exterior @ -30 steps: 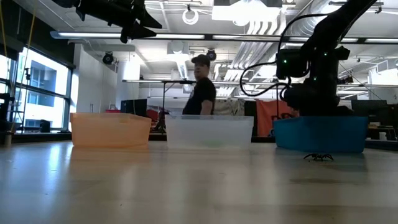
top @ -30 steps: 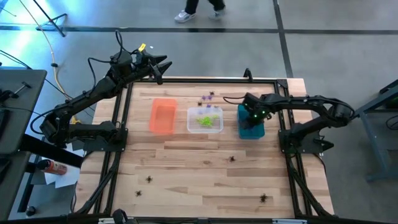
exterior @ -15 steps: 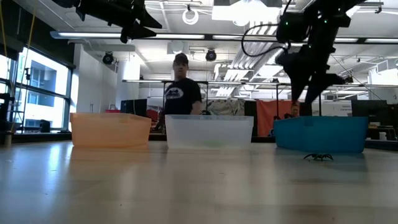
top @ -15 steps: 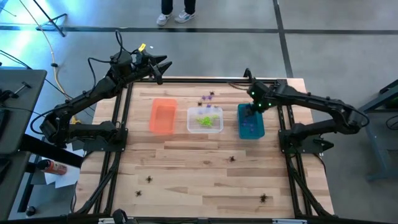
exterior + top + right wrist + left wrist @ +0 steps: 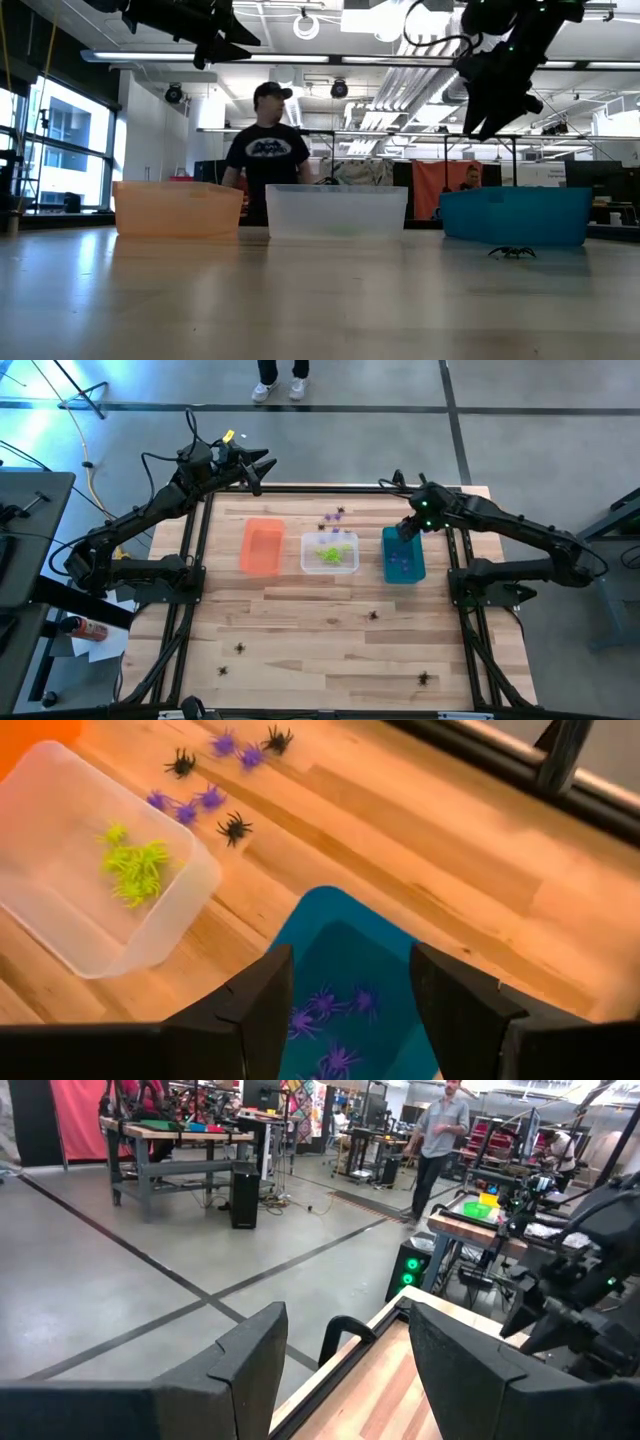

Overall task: Sort Halloween decoration
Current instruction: Put the purple spider toy into the blue bin

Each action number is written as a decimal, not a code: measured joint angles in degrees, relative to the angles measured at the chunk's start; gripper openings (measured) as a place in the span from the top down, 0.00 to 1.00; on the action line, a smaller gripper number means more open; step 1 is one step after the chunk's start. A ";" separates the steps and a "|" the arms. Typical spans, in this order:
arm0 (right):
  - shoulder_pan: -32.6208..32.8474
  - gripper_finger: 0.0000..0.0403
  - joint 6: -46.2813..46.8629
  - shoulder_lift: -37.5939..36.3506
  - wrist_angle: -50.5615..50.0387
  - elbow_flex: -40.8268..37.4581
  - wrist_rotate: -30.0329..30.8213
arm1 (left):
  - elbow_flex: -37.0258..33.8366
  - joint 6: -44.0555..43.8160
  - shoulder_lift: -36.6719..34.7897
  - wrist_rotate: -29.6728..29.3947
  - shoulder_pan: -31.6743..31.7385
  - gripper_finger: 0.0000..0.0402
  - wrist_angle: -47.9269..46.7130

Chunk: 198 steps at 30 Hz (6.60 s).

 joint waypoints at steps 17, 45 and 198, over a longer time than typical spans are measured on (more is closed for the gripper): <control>-1.98 0.52 -6.06 -11.58 15.94 -4.23 -12.70 | 0.00 -7.02 0.04 -0.03 -0.53 0.50 1.84; -1.97 0.52 2.71 2.36 32.52 -4.27 -14.95 | 27.31 -13.10 43.19 3.13 -8.18 0.50 -30.57; -15.82 1.00 -1.66 43.68 12.04 20.95 -18.21 | -6.69 -18.10 9.62 6.63 -2.78 1.00 0.94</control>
